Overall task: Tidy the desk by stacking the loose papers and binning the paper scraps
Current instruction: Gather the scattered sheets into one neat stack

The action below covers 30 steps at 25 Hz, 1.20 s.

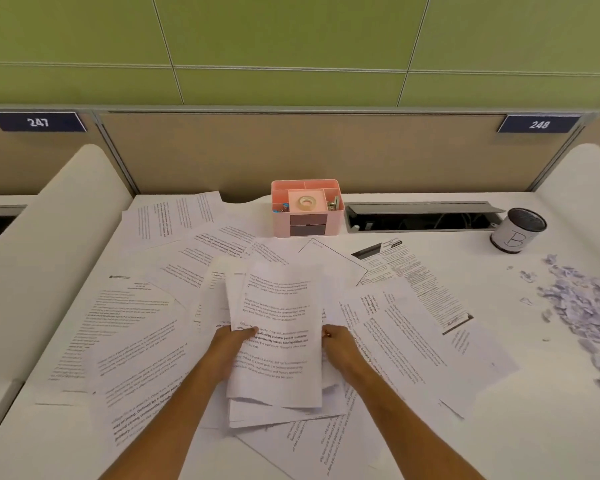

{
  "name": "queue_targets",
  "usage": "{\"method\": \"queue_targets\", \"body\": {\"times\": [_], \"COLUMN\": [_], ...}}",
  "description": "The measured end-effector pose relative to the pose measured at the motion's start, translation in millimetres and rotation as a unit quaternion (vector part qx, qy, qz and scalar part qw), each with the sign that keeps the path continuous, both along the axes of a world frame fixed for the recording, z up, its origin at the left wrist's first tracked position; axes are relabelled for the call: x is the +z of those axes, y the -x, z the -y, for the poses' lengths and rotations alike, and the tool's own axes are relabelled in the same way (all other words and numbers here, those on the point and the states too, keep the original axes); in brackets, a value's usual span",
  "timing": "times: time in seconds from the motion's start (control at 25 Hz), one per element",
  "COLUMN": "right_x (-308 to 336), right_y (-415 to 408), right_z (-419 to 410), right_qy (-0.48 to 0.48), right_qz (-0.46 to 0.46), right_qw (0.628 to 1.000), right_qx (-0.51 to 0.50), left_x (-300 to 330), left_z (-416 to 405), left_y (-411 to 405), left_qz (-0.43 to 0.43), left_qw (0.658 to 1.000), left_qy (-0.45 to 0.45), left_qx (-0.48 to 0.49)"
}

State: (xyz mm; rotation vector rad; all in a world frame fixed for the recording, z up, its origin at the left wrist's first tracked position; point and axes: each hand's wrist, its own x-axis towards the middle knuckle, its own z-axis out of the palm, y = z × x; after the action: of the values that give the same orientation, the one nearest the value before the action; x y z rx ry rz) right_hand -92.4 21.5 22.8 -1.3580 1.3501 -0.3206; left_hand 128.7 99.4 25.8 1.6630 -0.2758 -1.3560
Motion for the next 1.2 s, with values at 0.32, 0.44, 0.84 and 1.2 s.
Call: {"method": "queue_targets", "body": {"times": [0.32,0.44,0.84,1.2], "right_x": [48.9,70.7,87.2,83.4], "right_y": [21.6,28.7,24.7,21.3], "right_z": [7.4,19.6,-3.0,-8.4], "right_qy": [0.019,0.016,0.109,0.109], "right_qz": [0.144,0.263,0.3,0.269], "right_qw": [0.989,0.965,0.946,0.954], "right_qx": [-0.031,-0.01,-0.051,-0.082], "left_x": [59.1,90.0,108.7,95.0], "left_z": [-4.1,-6.5,-6.2,-10.3], "left_y": [14.6,16.7,11.3,26.7], "left_qz": [0.054,0.067,0.126,0.118], "left_qw": [0.981,0.966,0.964,0.97], "left_qy": [0.18,0.237,0.224,0.205], "left_qx": [-0.049,-0.084,-0.069,-0.046]}}
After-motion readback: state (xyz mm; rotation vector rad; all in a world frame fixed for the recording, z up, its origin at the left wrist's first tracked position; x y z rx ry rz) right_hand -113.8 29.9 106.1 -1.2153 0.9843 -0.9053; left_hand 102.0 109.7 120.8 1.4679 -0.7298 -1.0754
